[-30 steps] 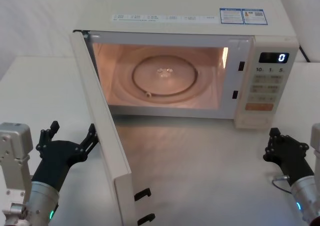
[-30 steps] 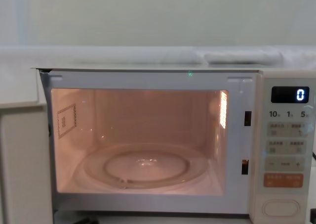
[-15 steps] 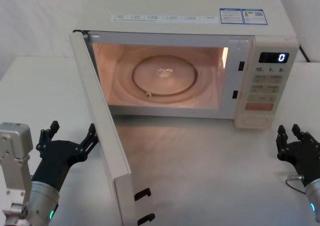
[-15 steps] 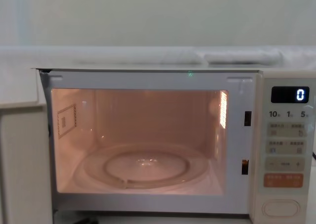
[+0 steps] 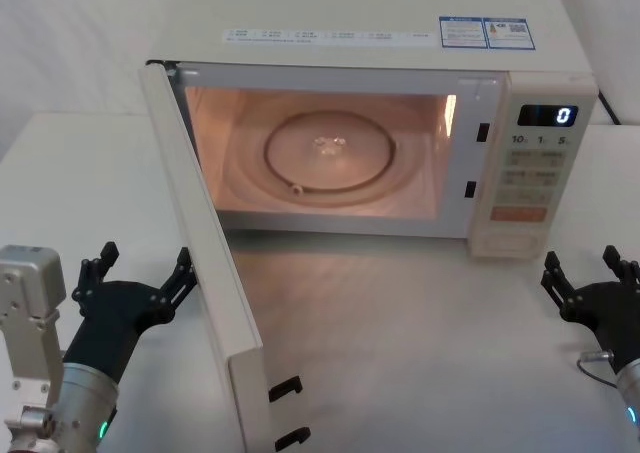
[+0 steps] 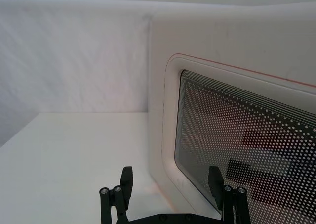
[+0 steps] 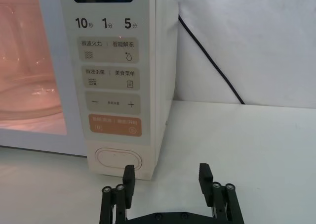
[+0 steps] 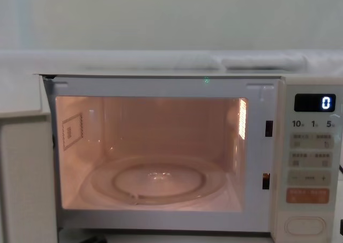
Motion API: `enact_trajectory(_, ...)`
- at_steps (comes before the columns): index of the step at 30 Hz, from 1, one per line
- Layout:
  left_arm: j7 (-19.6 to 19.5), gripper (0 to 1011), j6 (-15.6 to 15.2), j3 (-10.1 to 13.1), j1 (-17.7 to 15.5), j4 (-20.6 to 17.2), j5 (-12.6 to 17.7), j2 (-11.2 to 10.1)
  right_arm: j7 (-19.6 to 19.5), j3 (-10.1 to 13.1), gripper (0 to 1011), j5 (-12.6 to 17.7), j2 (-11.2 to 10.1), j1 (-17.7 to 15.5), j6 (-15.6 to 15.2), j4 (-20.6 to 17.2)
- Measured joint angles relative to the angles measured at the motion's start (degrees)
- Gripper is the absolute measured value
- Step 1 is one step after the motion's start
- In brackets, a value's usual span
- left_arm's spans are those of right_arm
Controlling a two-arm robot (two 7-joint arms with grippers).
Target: Press the button to open the microwave door with one hand; close the microwave door with the other hand.
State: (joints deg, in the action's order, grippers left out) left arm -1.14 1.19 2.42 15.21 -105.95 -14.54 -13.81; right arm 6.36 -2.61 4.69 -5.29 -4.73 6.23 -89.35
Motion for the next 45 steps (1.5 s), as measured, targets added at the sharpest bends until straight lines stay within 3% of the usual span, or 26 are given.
enact_trajectory(4, 0.00, 1001, 0.00, 0.00, 0.00, 0.00, 0.00, 0.00, 0.00, 0.00, 941, -0.01, 0.05, 0.00, -0.01, 0.00)
enact_trajectory(8, 0.00, 1001, 0.00, 0.00, 0.00, 0.00, 0.00, 0.00, 0.00, 0.01, 1002, 0.00, 0.07, 0.01, -0.01, 0.00)
enact_trajectory(45, 0.00, 1001, 0.00, 0.00, 0.00, 0.00, 0.00, 0.00, -0.01, 0.03, 1002, 0.09, 0.16, 0.04, -0.01, 0.00)
